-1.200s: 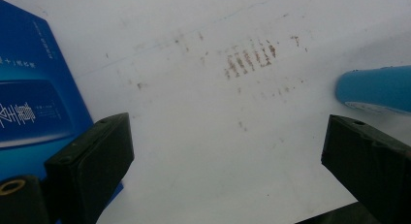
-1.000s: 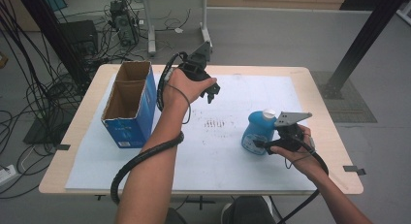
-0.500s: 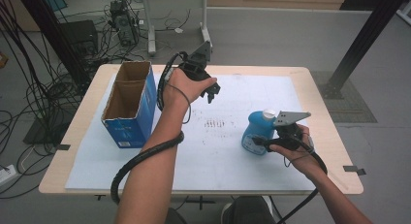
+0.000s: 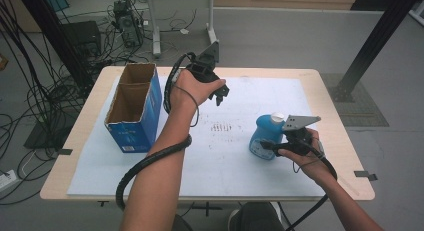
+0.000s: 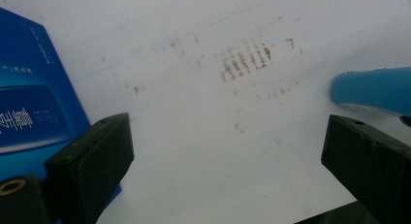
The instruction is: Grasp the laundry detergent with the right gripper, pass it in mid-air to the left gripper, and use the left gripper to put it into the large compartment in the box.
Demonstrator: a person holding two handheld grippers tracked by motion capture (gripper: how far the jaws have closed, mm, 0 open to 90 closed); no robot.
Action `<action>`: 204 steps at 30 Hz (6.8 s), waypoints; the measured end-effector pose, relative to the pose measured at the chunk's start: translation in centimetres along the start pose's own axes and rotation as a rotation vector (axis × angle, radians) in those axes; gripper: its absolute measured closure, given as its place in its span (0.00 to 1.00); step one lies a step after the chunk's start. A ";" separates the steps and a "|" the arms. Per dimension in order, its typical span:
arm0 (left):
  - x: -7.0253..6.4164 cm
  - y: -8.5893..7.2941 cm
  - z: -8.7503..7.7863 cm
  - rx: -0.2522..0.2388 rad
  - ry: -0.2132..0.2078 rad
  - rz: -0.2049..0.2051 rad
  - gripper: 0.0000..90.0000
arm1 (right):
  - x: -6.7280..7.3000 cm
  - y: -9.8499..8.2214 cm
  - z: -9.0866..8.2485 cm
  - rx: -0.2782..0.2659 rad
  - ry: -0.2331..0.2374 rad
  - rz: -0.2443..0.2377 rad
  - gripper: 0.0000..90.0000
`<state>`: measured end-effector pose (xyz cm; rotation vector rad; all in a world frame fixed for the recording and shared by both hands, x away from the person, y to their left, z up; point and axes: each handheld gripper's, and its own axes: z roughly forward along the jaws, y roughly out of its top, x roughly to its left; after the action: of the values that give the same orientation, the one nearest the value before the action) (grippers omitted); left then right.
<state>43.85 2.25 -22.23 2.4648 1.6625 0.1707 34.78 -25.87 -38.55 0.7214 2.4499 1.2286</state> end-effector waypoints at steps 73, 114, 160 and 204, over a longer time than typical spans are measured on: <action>0.3 -0.3 -0.6 -0.005 0.012 -0.004 0.06 | 0.0 0.0 0.0 0.000 0.003 0.003 0.47; 0.0 -0.2 -0.9 -0.007 0.017 0.005 0.06 | -0.1 0.0 0.0 -0.003 0.006 0.006 0.47; -0.2 -0.3 -1.2 -0.009 0.017 0.012 0.06 | 0.0 0.0 0.0 0.000 0.006 0.007 0.47; -0.4 -0.7 -2.5 -0.024 0.012 0.095 0.06 | -0.2 0.9 0.1 0.047 0.017 0.014 0.48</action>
<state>42.55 2.31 -19.90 2.5309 1.5394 0.2171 35.19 -25.49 -37.88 0.7451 2.4993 1.1899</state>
